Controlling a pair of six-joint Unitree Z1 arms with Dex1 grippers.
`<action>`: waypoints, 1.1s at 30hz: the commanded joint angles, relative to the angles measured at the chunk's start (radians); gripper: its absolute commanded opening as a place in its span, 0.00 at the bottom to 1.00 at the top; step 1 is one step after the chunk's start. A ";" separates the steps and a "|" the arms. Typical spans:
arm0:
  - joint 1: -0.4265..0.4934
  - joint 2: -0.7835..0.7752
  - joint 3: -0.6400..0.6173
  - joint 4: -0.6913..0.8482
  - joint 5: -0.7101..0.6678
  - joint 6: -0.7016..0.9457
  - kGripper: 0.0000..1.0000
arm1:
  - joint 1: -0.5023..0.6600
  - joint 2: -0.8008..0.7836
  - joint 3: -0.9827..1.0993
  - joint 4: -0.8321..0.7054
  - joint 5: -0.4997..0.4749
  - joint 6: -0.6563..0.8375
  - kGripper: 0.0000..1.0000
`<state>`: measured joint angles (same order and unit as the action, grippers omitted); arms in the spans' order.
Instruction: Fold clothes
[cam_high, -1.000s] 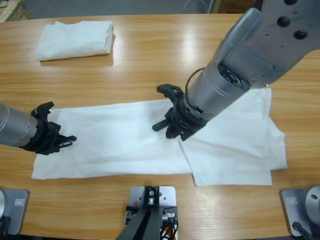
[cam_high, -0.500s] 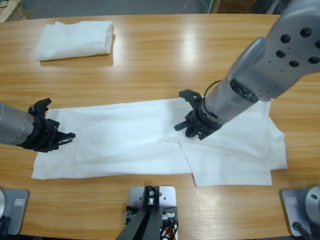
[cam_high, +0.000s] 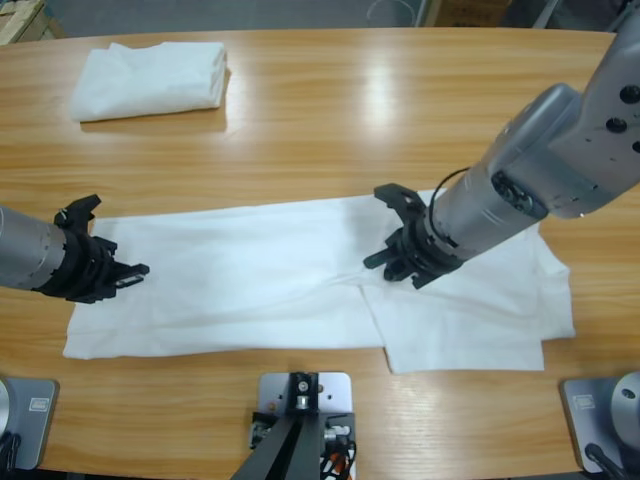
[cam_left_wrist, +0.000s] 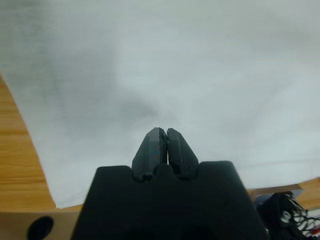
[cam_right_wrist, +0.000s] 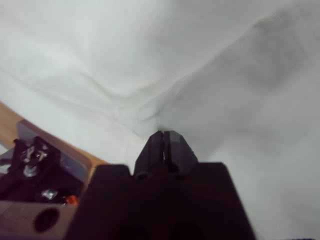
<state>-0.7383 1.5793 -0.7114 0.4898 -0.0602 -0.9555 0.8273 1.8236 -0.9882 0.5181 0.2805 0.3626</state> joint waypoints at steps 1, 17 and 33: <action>0.010 -0.136 -0.018 -0.009 0.019 0.039 0.00 | -0.040 -0.285 -0.018 0.095 -0.120 0.034 0.33; 0.023 -0.234 0.021 0.111 0.039 0.070 0.99 | -0.171 -0.156 0.077 0.156 -0.141 0.080 0.44; 0.055 -0.277 0.039 0.148 0.045 0.023 0.99 | -0.119 0.203 0.071 0.007 -0.216 0.139 1.00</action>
<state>-0.6989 1.3376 -0.7149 0.6255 -0.0382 -0.9253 0.7041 1.8482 -0.9491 0.5663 0.1083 0.4919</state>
